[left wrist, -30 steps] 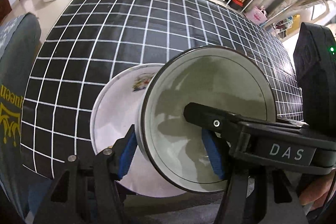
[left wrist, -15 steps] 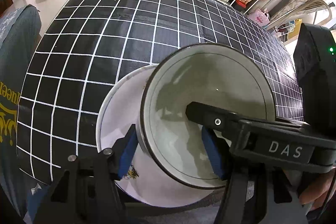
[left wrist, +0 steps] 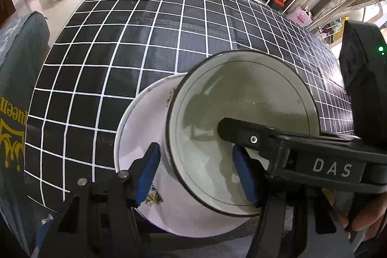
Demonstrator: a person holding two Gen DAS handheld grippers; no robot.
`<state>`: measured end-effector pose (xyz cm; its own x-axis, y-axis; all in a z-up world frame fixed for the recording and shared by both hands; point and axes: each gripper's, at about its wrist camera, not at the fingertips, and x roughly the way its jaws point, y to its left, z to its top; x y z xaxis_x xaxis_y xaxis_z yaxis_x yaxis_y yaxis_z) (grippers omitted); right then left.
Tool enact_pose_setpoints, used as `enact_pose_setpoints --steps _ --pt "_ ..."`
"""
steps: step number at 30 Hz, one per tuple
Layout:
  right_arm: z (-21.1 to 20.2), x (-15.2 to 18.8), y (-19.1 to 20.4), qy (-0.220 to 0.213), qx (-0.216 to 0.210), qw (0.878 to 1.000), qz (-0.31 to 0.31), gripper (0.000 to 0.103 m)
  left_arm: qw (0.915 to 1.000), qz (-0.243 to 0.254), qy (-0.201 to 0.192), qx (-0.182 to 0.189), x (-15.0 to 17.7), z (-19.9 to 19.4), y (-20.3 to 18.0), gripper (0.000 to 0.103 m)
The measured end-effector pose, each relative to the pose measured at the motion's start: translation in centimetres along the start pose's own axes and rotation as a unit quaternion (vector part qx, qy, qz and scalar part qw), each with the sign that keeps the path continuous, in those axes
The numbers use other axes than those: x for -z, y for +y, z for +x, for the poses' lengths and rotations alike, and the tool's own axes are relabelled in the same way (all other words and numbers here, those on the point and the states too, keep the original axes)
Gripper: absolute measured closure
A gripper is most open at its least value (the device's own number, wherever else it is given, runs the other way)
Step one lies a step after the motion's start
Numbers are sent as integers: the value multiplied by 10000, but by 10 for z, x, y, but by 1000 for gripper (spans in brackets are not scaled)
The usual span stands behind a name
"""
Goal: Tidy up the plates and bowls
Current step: 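Lower the bowl stack onto the plates and open both grippers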
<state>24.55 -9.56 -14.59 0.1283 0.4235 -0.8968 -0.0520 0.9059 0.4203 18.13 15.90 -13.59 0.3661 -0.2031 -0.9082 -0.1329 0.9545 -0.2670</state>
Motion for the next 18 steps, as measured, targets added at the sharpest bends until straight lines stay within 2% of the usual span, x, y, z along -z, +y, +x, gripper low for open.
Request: enact_pose_setpoints --steps 3,6,18 --pt "-3 2 -1 -65 92 9999 -47 41 10000 -32 -31 -41 1 1 1 40" --pt "-14 1 7 -275 315 9985 -363 40 9999 -61 -103 -74 -1 -1 2 40" --pt "-36 4 7 -549 303 9973 -386 40 9994 57 -324 -132 0 -22 -6 40"
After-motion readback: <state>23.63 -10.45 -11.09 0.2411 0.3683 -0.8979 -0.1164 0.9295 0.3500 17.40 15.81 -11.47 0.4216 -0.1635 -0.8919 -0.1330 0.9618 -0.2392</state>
